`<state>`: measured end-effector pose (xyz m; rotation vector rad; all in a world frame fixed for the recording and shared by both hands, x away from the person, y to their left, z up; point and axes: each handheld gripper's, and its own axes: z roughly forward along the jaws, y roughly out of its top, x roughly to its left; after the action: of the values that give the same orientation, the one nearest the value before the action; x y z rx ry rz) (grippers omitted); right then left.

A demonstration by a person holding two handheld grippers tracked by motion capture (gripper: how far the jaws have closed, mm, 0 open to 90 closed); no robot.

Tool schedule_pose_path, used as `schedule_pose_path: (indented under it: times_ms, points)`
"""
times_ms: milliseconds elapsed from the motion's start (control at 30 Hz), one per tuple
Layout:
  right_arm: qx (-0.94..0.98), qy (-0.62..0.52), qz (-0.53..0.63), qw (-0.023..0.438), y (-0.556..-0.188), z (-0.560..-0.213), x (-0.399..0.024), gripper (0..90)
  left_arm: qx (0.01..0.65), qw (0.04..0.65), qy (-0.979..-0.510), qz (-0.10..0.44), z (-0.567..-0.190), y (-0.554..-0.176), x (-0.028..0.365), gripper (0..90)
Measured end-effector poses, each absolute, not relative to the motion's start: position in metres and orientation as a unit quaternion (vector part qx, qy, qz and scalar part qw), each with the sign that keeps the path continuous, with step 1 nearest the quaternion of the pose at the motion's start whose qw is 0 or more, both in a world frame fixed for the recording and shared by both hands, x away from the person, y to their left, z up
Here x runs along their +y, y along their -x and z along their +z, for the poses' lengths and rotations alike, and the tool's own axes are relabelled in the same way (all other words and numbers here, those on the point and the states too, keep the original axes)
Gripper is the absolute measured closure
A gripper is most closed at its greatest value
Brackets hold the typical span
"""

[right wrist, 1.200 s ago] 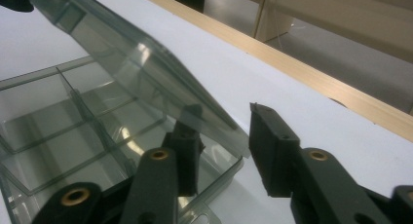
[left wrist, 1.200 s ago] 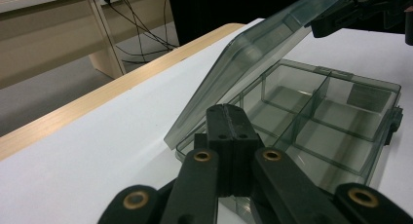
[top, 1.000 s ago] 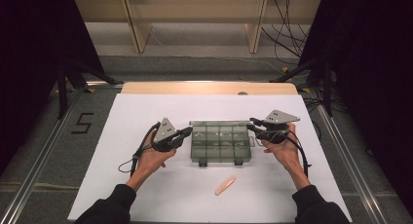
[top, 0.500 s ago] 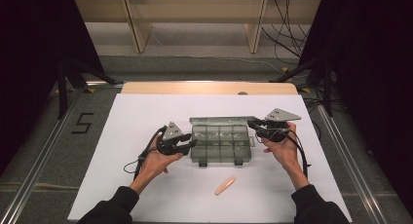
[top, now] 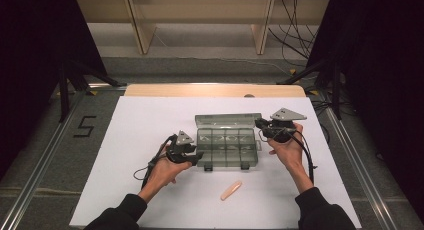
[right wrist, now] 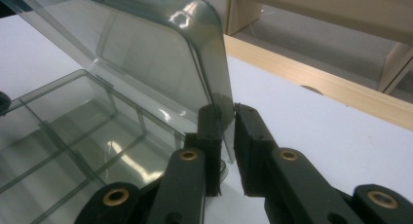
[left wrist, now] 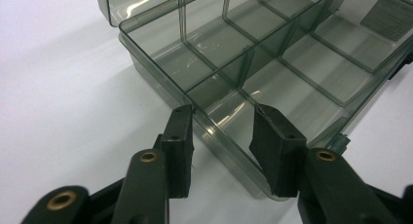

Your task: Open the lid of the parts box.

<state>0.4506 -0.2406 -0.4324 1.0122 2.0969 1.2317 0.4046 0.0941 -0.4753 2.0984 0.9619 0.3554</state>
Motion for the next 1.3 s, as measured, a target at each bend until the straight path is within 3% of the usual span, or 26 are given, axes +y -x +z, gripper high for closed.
schedule_pose_path:
  times_ms: [167, 200, 233, 400, 1300]
  points:
    - [0.767, -0.378, 0.449, 0.260, -0.454, -0.431, -0.240, 83.1, 0.382, 0.387, -0.828, 0.136, -0.475, -0.404, 0.095, 60.7]
    - [0.766, -0.381, 0.446, 0.262, -0.455, -0.431, -0.238, 83.4, 0.416, 0.382, -0.816, 0.125, -0.474, -0.400, 0.093, 61.5]
    - [0.768, -0.382, 0.442, 0.261, -0.456, -0.430, -0.238, 83.7, 0.388, 0.388, -0.825, 0.134, -0.474, -0.404, 0.095, 61.9]
    - [0.768, -0.395, 0.431, 0.263, -0.460, -0.426, -0.234, 84.5, 0.415, 0.382, -0.817, 0.123, -0.474, -0.400, 0.094, 62.4]
    - [0.753, -0.444, 0.417, 0.248, -0.480, -0.422, -0.227, 85.8, 0.396, 0.392, -0.820, 0.130, -0.475, -0.406, 0.097, 64.5]
